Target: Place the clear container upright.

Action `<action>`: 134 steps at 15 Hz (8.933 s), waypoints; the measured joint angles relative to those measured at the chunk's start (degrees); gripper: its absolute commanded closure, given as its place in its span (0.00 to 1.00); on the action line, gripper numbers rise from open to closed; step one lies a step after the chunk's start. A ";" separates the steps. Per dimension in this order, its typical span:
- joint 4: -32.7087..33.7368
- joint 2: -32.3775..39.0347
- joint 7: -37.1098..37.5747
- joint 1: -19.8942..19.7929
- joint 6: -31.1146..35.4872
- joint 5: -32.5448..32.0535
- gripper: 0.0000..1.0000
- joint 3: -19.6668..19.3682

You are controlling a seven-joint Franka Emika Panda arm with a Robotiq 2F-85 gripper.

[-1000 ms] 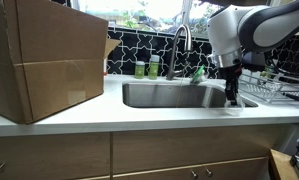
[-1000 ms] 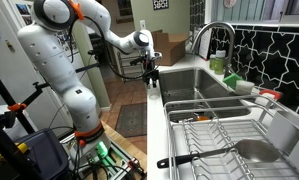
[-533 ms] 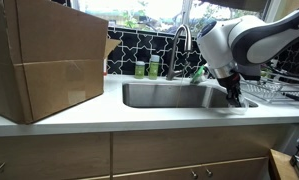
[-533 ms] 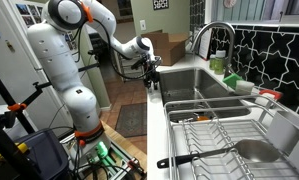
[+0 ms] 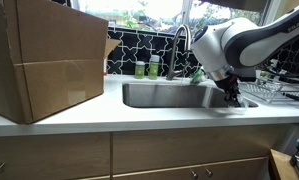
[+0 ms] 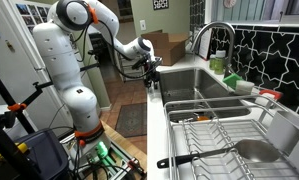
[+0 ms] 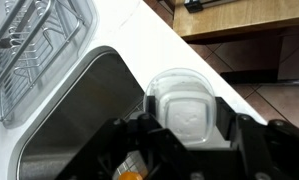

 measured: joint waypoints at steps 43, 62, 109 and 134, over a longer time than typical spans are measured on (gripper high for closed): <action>11.79 6.97 -22.91 -11.78 -13.68 40.67 0.43 -14.18; 26.95 27.26 -28.61 -23.71 -33.37 59.29 0.68 -18.41; 42.55 40.50 -5.31 -28.47 -45.39 58.95 0.00 -13.45; 14.79 -12.09 -12.04 -10.54 -12.16 16.27 0.00 -11.49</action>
